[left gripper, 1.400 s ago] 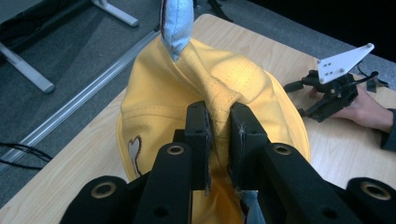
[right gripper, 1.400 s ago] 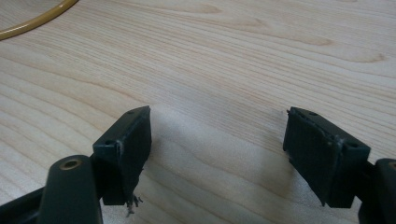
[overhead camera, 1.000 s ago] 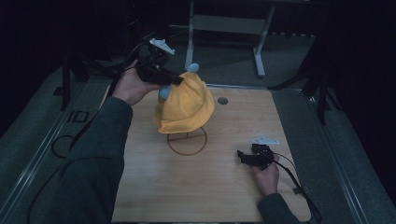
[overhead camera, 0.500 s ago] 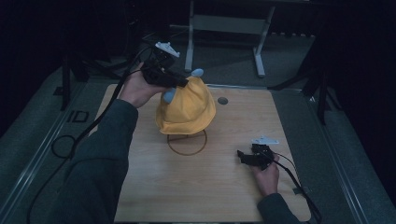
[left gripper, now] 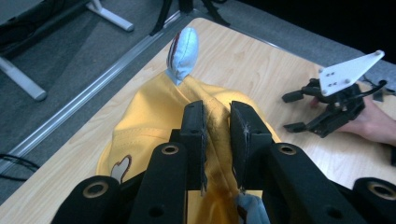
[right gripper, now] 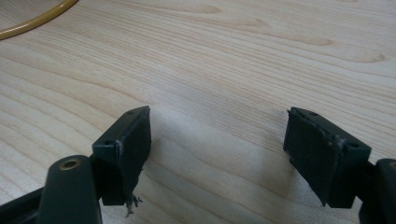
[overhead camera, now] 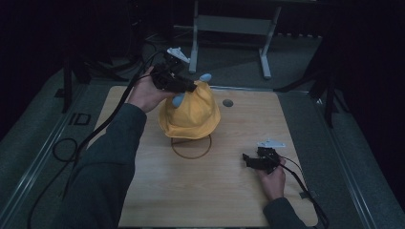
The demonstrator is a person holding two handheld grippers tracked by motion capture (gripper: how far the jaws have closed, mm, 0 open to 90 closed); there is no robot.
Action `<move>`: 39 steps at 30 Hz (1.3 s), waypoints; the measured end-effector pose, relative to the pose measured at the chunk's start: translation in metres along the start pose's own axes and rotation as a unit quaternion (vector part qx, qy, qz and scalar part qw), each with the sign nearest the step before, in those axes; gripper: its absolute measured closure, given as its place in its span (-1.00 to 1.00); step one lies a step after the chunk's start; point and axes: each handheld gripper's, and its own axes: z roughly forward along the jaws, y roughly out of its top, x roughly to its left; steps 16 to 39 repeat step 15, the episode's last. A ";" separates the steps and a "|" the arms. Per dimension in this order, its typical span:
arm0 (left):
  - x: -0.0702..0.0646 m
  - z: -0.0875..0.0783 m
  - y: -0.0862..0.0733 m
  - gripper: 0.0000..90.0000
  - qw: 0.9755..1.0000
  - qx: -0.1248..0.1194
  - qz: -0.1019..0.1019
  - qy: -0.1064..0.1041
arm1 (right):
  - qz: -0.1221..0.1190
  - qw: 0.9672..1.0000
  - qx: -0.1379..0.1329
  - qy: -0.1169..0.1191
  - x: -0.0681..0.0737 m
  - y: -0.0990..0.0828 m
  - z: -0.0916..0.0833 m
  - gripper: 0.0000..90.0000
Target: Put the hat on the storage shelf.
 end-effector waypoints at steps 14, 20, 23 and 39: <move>0.007 -0.019 0.001 0.36 0.999 -0.035 -0.022 0.000 | -0.001 1.000 -0.001 0.000 0.000 0.000 0.000 -0.49; 0.007 -0.022 0.000 0.33 0.999 -0.038 -0.025 0.001 | -0.001 1.000 -0.001 0.000 0.000 0.000 0.000 -0.49; 0.007 -0.022 0.000 0.33 0.999 -0.038 -0.025 0.001 | -0.001 1.000 -0.001 0.000 0.000 0.000 0.000 -0.49; 0.007 -0.022 0.000 0.33 0.999 -0.038 -0.025 0.001 | -0.001 1.000 -0.001 0.000 0.000 0.000 0.000 -0.49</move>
